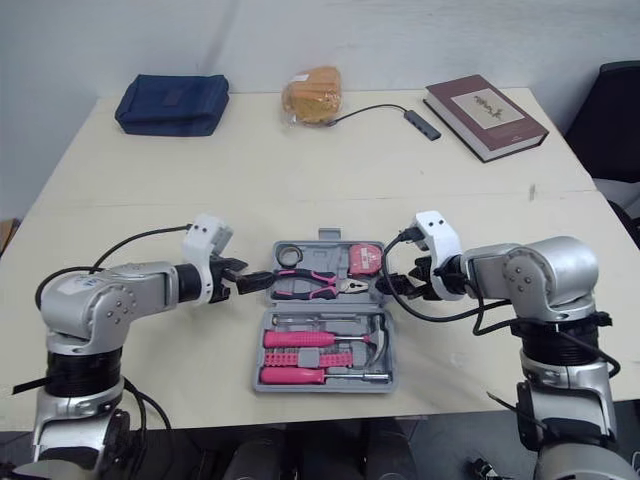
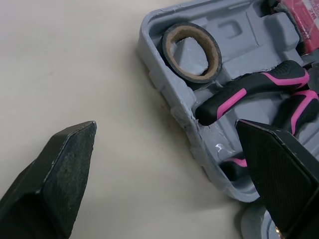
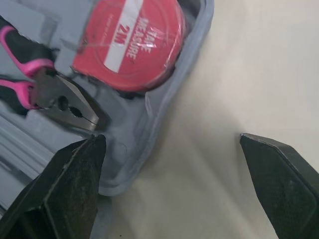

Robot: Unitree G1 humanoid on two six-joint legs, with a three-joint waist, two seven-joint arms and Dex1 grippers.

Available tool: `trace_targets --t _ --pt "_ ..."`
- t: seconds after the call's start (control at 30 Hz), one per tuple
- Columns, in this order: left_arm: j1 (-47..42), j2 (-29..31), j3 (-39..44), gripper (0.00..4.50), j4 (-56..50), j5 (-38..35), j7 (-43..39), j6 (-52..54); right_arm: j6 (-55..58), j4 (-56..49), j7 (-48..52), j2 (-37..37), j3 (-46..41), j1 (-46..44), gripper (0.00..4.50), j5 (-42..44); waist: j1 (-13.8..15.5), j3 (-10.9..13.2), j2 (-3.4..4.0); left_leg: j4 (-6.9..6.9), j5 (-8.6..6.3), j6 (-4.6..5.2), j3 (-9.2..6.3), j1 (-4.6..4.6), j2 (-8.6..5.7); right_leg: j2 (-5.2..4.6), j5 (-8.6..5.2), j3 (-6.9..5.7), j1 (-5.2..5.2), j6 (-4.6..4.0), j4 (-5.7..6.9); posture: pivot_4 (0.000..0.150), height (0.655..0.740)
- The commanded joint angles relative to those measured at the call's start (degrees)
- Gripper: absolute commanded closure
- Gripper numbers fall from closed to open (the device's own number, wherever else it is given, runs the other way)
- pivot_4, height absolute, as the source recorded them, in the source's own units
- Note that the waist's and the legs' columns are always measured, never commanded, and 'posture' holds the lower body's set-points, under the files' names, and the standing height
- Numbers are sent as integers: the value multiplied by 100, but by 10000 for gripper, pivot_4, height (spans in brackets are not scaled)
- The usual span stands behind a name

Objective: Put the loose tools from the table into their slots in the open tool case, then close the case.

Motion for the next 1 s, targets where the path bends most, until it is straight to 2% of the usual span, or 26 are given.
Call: trace_targets --t 0.03,0.2,0.37,0.47,0.53,0.57,0.6,0.67,0.77,0.8,0.9,0.93,1.0 --pt "-159 -183 89 0 -49 130 232 82 29 67 -349 98 -29 -160 509 184 -4 0 0 0 1 -1 0 0 0 0 0 0 0 0 0 1500 7400" --pt "-285 -326 -10 0 -17 264 388 236 29 439 -865 310 -13 -288 509 398 -11 0 0 1 12 -9 -2 4 2 2 1 1 0 -2 -1 1500 7400" --pt "-423 -403 -132 0 7 318 461 378 29 845 -1347 342 132 -385 509 966 -17 -6 -9 0 13 -10 -1 8 6 3 2 4 1 -4 0 1500 7400" --pt "-454 -441 -178 8275 -17 331 469 463 29 978 -1571 331 192 -433 0 1207 -17 -12 -18 0 13 -10 -1 12 9 2 2 4 4 -4 0 1500 7400" --pt "-451 -427 -218 15830 -61 330 459 549 29 1036 -1697 321 248 -432 0 1405 -22 -13 -21 0 13 -10 1 14 11 2 2 7 5 -4 0 1500 7400" --pt "-444 -414 -239 17740 -79 335 458 587 29 1071 -1766 317 273 -421 0 1542 -25 -14 -21 0 14 -11 0 16 12 2 2 7 5 -5 -1 1500 7400" --pt "-422 -392 -267 23396 -100 340 454 615 29 1078 -1839 315 301 -375 2642 1714 -31 -14 -21 0 14 -11 1 17 12 3 1 8 5 -6 -2 1500 7400" --pt "-376 -373 -297 31222 -130 353 454 638 29 1097 -2014 342 307 -288 8706 2000 -33 -13 -21 -1 14 -12 2 19 13 3 0 9 4 -8 -1 1500 7400" --pt "-336 -462 -283 43552 -186 289 417 756 29 1108 -2337 413 255 -162 22629 2208 -26 -14 -22 -5 15 -16 1 19 16 7 -3 7 4 -14 0 1500 7400" --pt "-330 -480 -283 45000 -201 274 407 782 29 1122 -2435 421 236 -142 27492 2280 -35 -15 -22 -6 15 -17 1 23 16 7 -4 8 5 -15 -1 1500 7400" --pt "-302 -655 -131 45000 -251 214 391 922 29 1221 -2797 599 -100 -103 41942 2386 -31 -15 -22 -6 17 -20 4 30 16 8 -5 10 7 -17 2 1500 7400" --pt "-291 -704 -65 45000 -259 218 401 930 29 1225 -2900 652 -208 -116 44416 2409 -30 -16 -23 -6 18 -21 3 32 18 7 -5 10 10 -17 2 1500 7400" --pt "-286 -762 42 45000 -256 235 412 894 29 1146 -3031 766 -417 -161 44764 2402 -30 -16 -22 -6 18 -19 3 31 23 3 -4 11 9 -17 2 1500 7400"
